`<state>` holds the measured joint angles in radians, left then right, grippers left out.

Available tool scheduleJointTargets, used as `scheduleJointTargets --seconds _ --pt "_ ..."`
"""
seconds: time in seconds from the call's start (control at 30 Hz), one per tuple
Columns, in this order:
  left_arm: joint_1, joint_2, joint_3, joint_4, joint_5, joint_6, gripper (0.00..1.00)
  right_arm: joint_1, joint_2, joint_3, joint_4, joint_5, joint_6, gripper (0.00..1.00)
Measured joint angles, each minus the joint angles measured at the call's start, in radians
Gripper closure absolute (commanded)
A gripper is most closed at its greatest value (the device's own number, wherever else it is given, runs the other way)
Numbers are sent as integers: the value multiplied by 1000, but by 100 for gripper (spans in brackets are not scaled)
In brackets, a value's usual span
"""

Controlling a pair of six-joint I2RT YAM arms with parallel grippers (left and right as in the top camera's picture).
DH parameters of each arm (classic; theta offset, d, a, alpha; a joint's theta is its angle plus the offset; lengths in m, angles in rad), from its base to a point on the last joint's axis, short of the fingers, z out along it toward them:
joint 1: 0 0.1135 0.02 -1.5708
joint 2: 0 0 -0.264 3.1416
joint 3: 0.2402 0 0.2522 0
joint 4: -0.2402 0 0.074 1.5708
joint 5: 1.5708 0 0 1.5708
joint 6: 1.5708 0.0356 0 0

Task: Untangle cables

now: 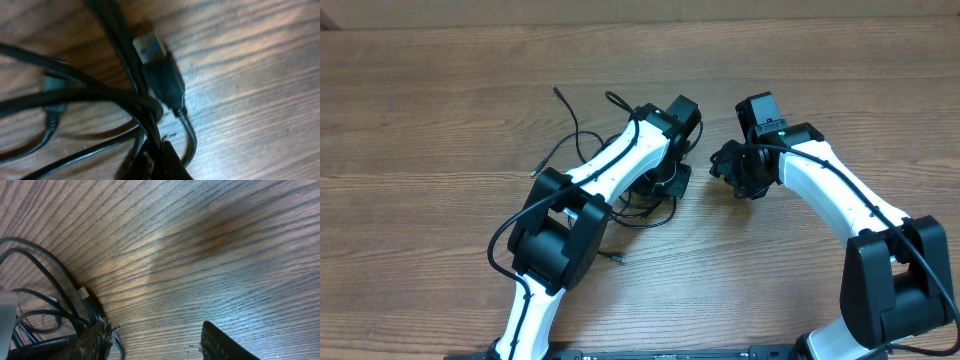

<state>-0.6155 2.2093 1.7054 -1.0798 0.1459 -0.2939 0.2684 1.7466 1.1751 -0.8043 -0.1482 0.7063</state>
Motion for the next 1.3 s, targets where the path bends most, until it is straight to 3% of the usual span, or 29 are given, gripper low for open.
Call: scheduleJointTargets --seconds 0.07,0.2,0.23,0.3,0.33,0.37,0.47,0.53,0.57,0.67,0.87,1.1,1.3 --pt "6 0 19 -43 0 0 96 0 0 0 0 0 2 33" --pt "29 1 117 -137 0 3 93 0 0 0 0 3 -3 29" --pt "35 1 148 -158 0 7 91 0 0 0 0 3 -3 29" --pt "43 1 216 -201 0 24 76 0 0 0 0 4 -5 28" --pt "48 1 245 -220 0 35 94 0 0 0 -1 4 -4 28" --pt "51 1 269 -237 -1 41 96 0 0 0 -1 4 -3 28" --pt "55 1 312 -262 0 63 94 0 0 0 0 6 -4 28" --pt "54 1 313 -277 -1 76 78 0 0 0 -1 6 -4 27" --pt "54 1 313 -285 -1 79 76 0 0 0 -1 6 -4 25" --pt "54 1 313 -301 -1 84 80 0 0 0 -7 7 -3 25" --pt "40 1 288 -298 -1 87 80 0 0 0 -8 7 -18 25" --pt "-16 1 135 -185 0 87 83 0 0 0 -8 8 -26 24" --pt "-31 1 111 -137 -1 87 77 0 0 0 -8 14 -26 25"
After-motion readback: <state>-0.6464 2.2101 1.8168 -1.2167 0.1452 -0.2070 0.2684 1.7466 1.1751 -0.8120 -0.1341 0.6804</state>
